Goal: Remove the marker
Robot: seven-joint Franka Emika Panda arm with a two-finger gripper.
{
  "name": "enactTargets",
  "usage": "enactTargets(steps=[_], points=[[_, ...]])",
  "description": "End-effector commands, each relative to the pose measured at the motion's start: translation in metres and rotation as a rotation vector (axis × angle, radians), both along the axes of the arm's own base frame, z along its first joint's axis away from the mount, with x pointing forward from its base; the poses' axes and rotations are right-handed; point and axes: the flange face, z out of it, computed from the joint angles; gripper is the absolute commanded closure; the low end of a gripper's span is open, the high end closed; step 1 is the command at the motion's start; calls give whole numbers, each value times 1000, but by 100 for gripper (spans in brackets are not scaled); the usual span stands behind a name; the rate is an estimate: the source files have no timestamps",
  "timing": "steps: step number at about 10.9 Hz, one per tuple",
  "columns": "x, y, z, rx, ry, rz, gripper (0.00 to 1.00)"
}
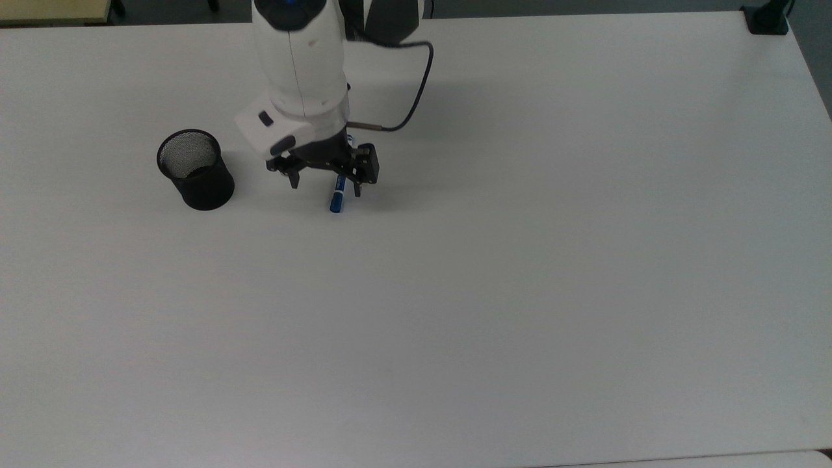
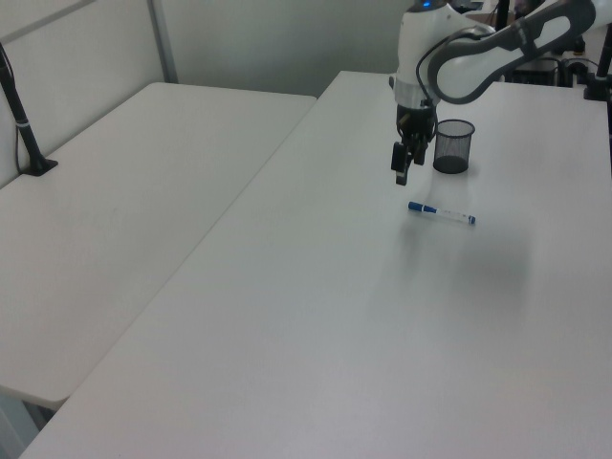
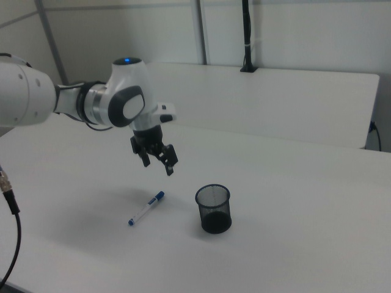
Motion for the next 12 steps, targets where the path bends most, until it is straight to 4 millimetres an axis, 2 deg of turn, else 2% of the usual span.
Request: enactTargets(steps=[1, 3, 6, 12], points=[[-28, -9, 101, -21, -4, -49, 0], [-50, -12, 157, -30, -8, -62, 0], [-77, -16, 198, 16, -16, -83, 0], [-79, -24, 206, 11, -41, 24, 0]])
